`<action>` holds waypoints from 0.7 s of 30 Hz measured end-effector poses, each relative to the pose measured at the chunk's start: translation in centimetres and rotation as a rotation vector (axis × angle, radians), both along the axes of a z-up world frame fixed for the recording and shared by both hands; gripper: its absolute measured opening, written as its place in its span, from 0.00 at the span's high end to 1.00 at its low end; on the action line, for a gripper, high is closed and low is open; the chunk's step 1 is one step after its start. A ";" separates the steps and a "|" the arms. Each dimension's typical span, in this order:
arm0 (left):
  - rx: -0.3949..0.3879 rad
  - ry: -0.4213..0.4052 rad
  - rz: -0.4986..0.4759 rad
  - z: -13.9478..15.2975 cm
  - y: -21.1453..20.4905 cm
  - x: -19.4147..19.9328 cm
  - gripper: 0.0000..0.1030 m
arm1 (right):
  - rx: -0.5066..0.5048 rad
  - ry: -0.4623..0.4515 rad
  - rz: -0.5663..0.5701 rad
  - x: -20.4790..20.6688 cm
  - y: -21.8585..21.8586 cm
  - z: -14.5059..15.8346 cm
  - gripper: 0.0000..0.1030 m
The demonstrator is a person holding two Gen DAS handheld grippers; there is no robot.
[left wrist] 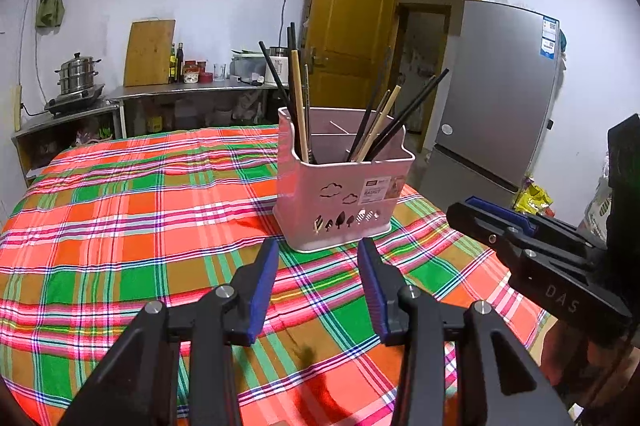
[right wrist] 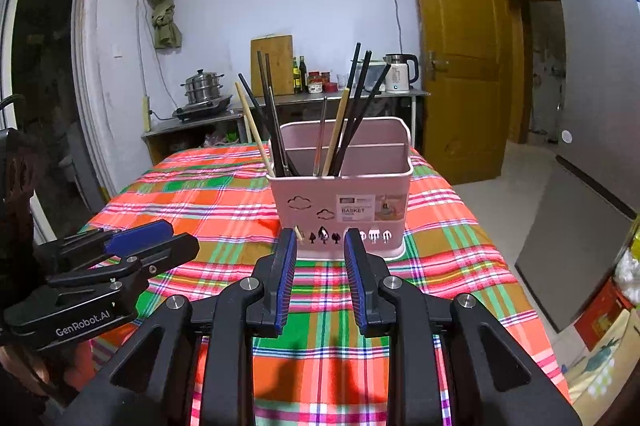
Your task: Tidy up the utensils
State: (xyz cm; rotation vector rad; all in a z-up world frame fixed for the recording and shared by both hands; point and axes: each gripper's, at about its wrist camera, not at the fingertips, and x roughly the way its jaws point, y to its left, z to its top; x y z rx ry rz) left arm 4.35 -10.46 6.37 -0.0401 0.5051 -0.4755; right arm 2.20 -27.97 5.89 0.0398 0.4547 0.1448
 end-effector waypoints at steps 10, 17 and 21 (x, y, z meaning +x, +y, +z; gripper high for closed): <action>0.003 -0.019 0.025 -0.7 0.1 0.0 0.58 | -0.001 -0.022 0.001 -0.3 0.3 -0.3 0.75; 0.004 -0.014 0.033 -0.7 0.0 -0.1 0.57 | -0.003 -0.023 0.003 -0.3 0.3 -0.3 0.75; 0.004 -0.014 0.032 -0.7 0.0 -0.1 0.55 | 0.000 -0.022 0.003 -0.4 0.4 -0.3 0.75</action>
